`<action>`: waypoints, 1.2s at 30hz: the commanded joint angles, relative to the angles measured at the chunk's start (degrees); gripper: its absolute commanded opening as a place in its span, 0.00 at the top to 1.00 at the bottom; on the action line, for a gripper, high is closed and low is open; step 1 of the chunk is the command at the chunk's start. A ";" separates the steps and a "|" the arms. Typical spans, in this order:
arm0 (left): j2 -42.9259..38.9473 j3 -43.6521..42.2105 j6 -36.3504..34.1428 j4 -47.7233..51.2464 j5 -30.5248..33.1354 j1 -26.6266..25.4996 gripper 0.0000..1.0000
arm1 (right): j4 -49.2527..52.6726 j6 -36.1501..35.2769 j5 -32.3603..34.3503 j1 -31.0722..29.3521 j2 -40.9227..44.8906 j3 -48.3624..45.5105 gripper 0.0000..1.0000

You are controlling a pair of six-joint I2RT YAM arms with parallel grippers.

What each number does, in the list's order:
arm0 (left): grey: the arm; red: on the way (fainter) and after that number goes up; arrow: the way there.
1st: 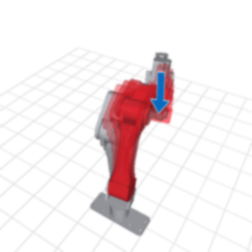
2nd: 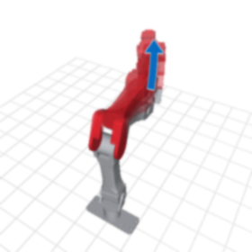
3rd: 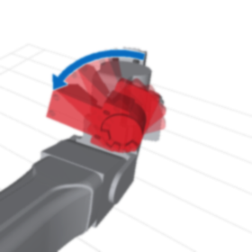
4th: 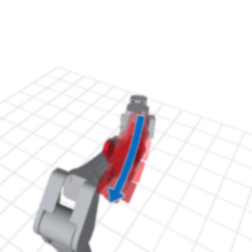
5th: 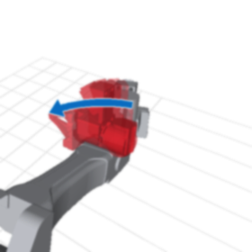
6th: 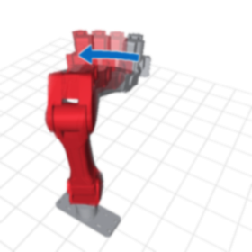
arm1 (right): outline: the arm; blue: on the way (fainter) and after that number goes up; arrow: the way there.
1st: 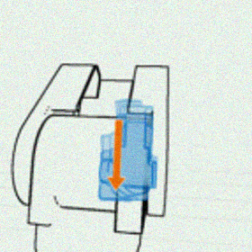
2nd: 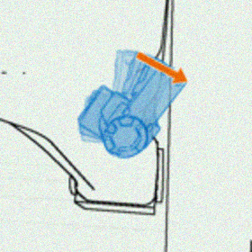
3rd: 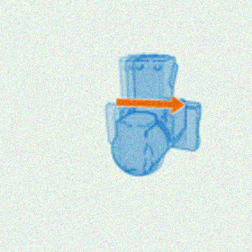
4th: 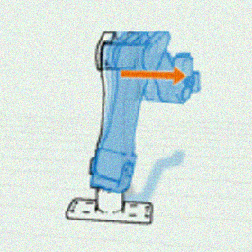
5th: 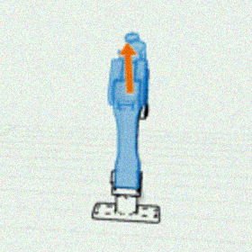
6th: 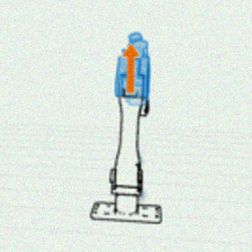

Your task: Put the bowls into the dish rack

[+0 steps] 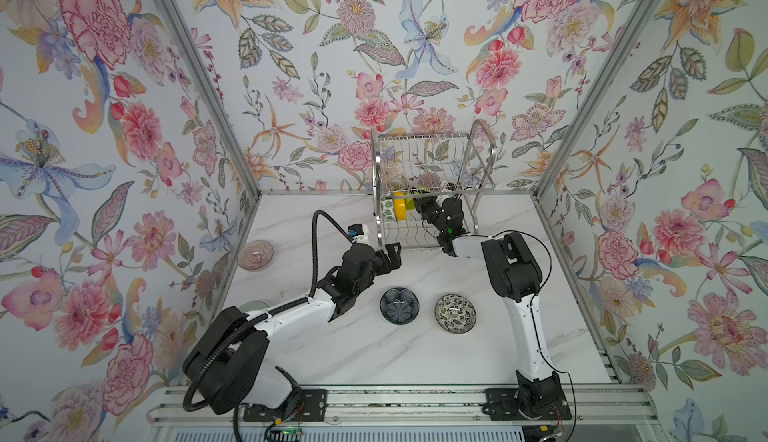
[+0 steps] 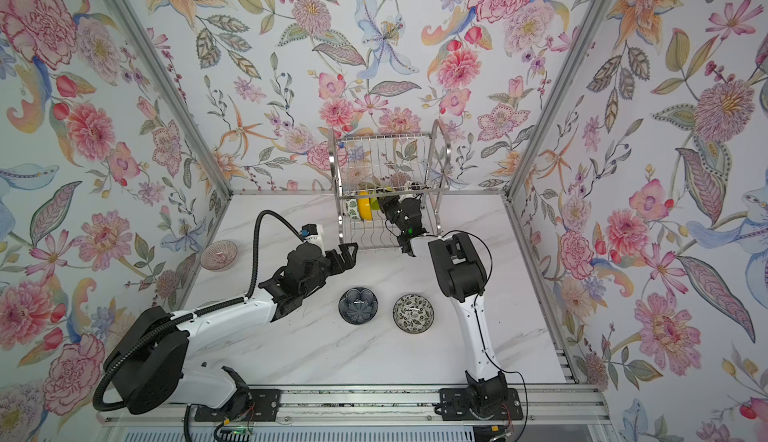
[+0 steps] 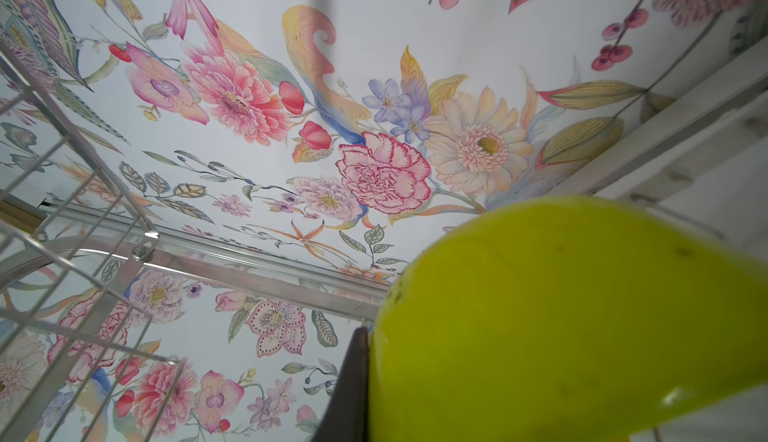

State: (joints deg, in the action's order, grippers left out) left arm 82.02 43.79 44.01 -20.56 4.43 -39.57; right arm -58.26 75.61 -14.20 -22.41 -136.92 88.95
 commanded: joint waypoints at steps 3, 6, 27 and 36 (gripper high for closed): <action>-1.67 -1.22 -0.42 0.93 -0.76 0.80 0.01 | -2.68 -0.51 -2.18 0.00 -1.39 1.37 1.00; -2.03 -1.38 -0.50 1.19 -0.62 0.81 0.01 | -3.55 -0.39 -3.09 0.07 -1.73 1.31 1.00; -2.13 -1.90 0.11 0.70 -1.29 0.81 0.01 | -7.80 2.05 -7.67 1.23 -2.90 -1.41 1.00; -1.87 -2.13 0.27 0.66 -1.20 0.81 0.01 | -10.15 4.16 -9.40 1.32 -4.47 -0.62 0.99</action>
State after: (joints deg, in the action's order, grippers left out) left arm 80.44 42.50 44.05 -20.14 3.36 -39.38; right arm -67.16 78.65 -21.80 -21.12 -139.57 88.33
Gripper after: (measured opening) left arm 0.989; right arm 0.086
